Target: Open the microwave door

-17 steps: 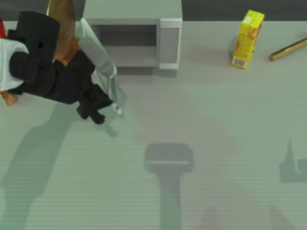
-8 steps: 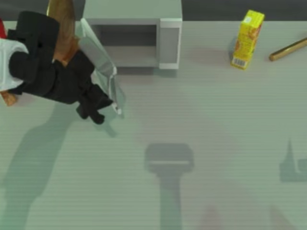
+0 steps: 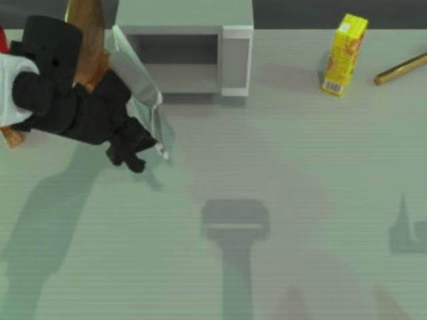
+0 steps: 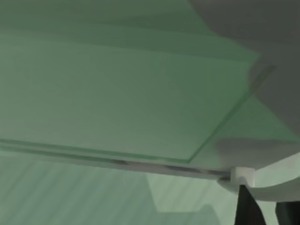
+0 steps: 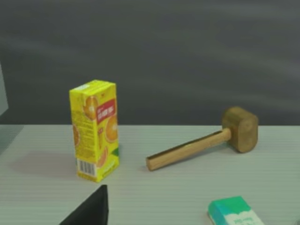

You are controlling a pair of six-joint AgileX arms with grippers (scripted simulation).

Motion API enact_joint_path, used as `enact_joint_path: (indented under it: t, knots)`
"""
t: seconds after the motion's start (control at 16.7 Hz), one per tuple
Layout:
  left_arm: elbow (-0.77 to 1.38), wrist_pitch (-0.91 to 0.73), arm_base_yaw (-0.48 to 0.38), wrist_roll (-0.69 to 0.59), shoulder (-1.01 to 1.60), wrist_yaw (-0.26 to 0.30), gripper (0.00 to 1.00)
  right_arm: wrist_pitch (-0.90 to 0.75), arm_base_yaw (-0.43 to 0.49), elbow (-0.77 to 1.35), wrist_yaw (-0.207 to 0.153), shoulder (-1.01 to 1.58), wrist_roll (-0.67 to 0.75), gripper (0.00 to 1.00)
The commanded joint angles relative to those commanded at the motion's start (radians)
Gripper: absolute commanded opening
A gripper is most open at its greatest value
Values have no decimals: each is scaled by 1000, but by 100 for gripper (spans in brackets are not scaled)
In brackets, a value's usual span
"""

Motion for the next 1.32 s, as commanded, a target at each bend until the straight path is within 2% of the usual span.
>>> enact_joint_path:
  t: [0.24, 0.66, 1.32]
  knots:
    - [-3, -10, 0, 8, 3, 10, 0, 0, 0, 0, 0, 0, 0, 100]
    - [19, -58, 38, 100, 9, 51, 0, 0, 0, 0, 0, 0, 0, 100]
    - [19, -60, 39, 103, 9, 52, 0, 0, 0, 0, 0, 0, 0, 100]
